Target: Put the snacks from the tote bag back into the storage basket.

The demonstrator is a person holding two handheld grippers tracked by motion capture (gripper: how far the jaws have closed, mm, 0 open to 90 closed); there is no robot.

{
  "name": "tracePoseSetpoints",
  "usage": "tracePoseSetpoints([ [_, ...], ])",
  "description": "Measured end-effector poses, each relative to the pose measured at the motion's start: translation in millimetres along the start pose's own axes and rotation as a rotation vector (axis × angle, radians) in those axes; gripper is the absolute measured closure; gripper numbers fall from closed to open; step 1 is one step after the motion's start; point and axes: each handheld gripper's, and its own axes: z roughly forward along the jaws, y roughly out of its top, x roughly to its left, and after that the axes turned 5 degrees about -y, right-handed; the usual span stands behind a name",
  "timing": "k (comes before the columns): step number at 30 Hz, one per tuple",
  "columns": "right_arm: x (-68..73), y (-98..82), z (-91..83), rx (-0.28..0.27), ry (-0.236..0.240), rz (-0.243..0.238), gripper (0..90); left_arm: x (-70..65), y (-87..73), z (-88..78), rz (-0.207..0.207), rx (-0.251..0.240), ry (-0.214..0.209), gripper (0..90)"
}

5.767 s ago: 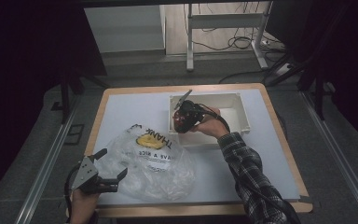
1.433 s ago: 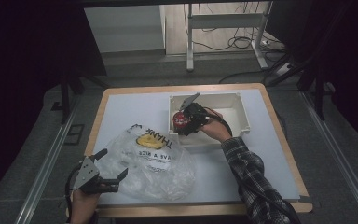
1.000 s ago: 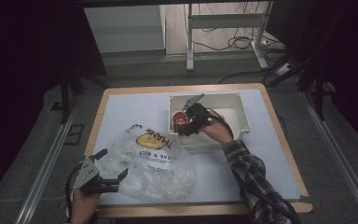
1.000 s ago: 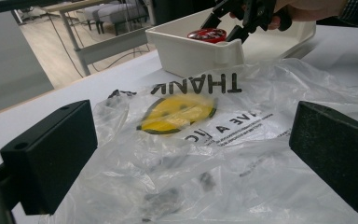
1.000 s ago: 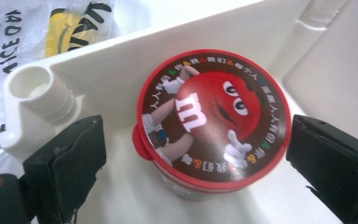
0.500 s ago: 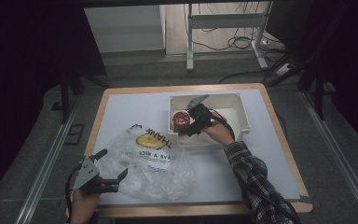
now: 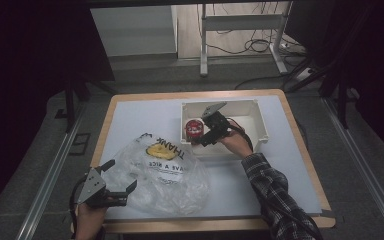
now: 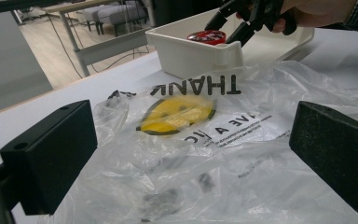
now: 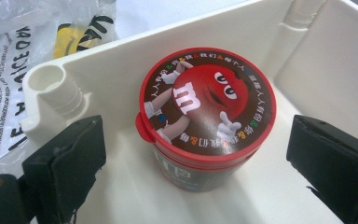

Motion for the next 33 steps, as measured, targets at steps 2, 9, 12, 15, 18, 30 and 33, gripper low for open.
tracePoseSetpoints([
  [2, 0.2, -0.4, -1.5, -0.002, 0.003, 0.006, 4.8, 0.0, 0.0, 0.0, -0.001, 0.0, 0.0, 0.7],
  [9, 1.4, -1.1, -8.0, -0.018, 0.002, 0.01, 4.8, -0.2, 0.0, -0.2, -0.002, -0.003, 0.0, 0.7],
  [12, 1.9, -1.8, -10.7, -0.023, 0.001, 0.012, 4.8, -0.2, 0.1, -0.3, -0.004, -0.004, -0.001, 0.6],
  [15, 1.7, -2.7, -13.5, -0.027, -0.003, 0.017, 4.8, -0.1, 0.1, -0.3, -0.005, -0.005, 0.0, 0.6],
  [18, 0.9, -3.9, -15.8, -0.034, -0.004, 0.022, 4.8, 0.1, 0.1, -0.4, -0.005, -0.006, 0.001, 0.6],
  [30, 5.4, -7.6, -18.6, -0.049, 0.014, 0.041, 4.7, 0.6, 0.2, -1.1, -0.01, -0.012, -0.001, 0.6],
  [33, 8.0, -8.6, -19.5, -0.055, 0.024, 0.046, 4.8, 0.7, 0.2, -1.1, -0.012, -0.013, -0.002, 0.6],
])
